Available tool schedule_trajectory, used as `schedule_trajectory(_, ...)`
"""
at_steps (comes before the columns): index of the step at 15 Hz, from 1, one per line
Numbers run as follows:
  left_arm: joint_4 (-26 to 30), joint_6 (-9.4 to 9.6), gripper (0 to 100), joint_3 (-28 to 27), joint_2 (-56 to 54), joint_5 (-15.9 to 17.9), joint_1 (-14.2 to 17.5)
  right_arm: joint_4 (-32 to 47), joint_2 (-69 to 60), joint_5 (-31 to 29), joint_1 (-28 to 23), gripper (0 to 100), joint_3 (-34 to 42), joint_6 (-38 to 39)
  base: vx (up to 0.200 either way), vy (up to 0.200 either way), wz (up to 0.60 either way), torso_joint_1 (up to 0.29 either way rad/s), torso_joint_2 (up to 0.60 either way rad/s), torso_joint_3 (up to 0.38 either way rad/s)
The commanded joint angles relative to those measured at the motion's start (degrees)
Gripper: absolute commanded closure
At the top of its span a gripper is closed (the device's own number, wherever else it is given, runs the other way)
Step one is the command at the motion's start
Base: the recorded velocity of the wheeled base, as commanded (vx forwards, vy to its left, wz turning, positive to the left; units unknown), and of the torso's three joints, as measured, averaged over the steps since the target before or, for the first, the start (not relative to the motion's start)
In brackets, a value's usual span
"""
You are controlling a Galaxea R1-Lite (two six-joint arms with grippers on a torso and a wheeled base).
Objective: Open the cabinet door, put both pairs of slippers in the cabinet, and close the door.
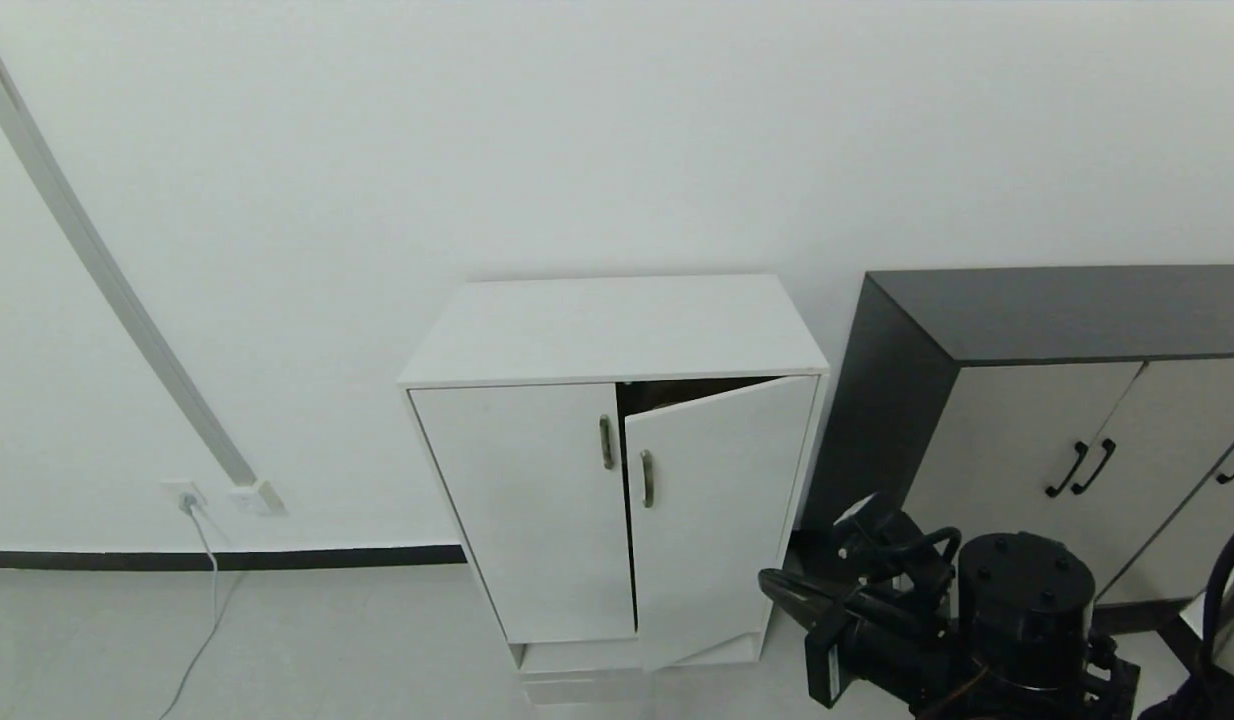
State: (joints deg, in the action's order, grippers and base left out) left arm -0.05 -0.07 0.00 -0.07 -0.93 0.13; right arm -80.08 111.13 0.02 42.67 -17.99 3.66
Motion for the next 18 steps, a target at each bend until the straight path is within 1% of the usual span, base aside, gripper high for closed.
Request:
schedule_trajectory(1,-0.04,-0.01,100,0.00,0.07,-0.04,0.04,-0.08,0.40,-0.02,0.31,100,0.42,0.03,0.200,0.000,0.00,0.027,0.00,0.002)
schedule_trajectory(6,-0.04,-0.01,100,0.00,0.07,-0.04,-0.05,-0.08,1.63,-0.02,0.75,100,0.85,0.03,0.200,0.000,0.00,0.007,0.00,0.005)
schedule_trajectory(9,-0.04,-0.10,100,0.00,0.07,-0.04,0.04,-1.57,4.10,-0.20,1.98,100,1.12,0.30,0.000,0.000,0.00,0.000,0.00,0.000)
schedule_trajectory(11,-0.04,-0.01,100,0.00,0.07,-0.04,-0.05,-3.24,6.91,-0.20,1.89,100,-0.02,0.39,0.000,0.000,0.00,0.000,0.00,0.000)
schedule_trajectory(15,-0.04,-0.01,100,0.00,0.07,-0.04,0.04,-3.77,11.65,-0.11,1.28,100,-5.21,0.47,0.000,0.000,0.00,0.000,0.00,0.000)
schedule_trajectory(18,-0.04,-0.01,100,0.00,0.07,-0.04,-0.05,-1.83,14.11,-0.11,0.22,100,-9.60,0.47,0.000,0.000,0.00,0.000,0.00,0.000)
